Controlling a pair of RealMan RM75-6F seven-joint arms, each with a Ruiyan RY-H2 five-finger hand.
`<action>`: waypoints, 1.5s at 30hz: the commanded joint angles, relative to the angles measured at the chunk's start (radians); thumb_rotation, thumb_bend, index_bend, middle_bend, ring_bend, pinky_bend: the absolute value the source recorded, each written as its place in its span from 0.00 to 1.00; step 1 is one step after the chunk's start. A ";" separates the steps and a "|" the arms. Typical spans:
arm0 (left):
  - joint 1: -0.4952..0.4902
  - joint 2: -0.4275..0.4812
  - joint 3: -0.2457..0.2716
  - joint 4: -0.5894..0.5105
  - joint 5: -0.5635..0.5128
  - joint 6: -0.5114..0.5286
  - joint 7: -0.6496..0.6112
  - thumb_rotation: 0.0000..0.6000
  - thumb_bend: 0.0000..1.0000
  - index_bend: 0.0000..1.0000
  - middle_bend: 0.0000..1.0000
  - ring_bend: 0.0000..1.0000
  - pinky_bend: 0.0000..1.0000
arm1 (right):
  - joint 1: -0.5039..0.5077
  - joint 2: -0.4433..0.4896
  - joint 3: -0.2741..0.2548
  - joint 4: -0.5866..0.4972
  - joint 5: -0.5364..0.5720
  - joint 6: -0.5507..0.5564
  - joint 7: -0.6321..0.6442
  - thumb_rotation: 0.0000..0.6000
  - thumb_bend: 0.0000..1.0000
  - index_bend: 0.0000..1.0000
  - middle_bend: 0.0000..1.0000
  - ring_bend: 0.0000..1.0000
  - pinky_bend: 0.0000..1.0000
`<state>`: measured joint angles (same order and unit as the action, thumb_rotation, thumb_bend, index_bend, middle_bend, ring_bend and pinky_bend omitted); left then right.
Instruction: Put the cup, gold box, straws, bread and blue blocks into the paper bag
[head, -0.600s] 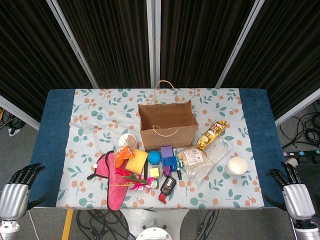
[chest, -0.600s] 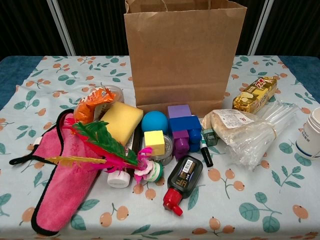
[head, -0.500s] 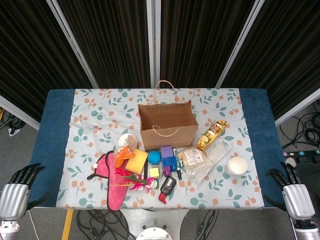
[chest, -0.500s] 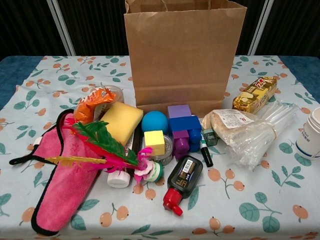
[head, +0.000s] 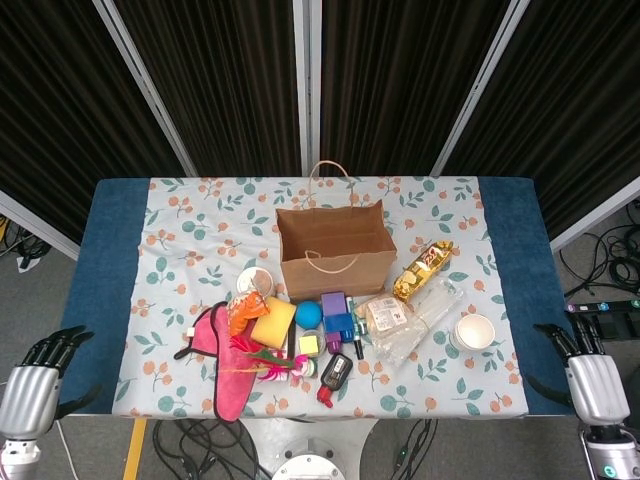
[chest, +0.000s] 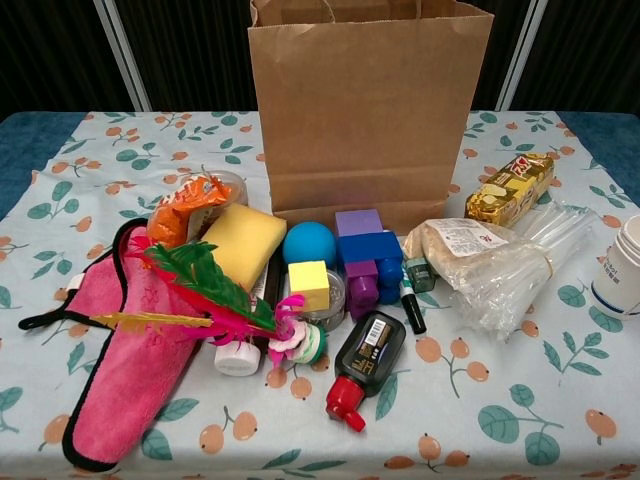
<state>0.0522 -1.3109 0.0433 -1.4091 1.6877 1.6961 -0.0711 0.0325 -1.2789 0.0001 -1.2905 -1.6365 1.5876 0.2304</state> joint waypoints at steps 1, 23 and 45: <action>-0.001 -0.006 0.002 0.010 0.005 0.002 -0.001 1.00 0.17 0.29 0.31 0.21 0.26 | 0.062 0.061 0.025 -0.097 0.039 -0.107 -0.077 1.00 0.00 0.17 0.22 0.05 0.04; -0.005 -0.008 0.008 0.014 0.008 -0.005 -0.005 1.00 0.17 0.29 0.31 0.21 0.26 | 0.219 0.045 0.051 -0.283 0.197 -0.416 -0.364 1.00 0.00 0.04 0.15 0.00 0.04; -0.007 -0.005 0.009 0.015 0.004 -0.007 -0.018 1.00 0.17 0.29 0.31 0.21 0.26 | 0.261 -0.045 0.067 -0.265 0.307 -0.444 -0.503 1.00 0.07 0.29 0.33 0.18 0.09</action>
<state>0.0453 -1.3155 0.0524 -1.3945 1.6919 1.6886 -0.0890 0.2955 -1.3217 0.0661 -1.5582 -1.3305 1.1384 -0.2725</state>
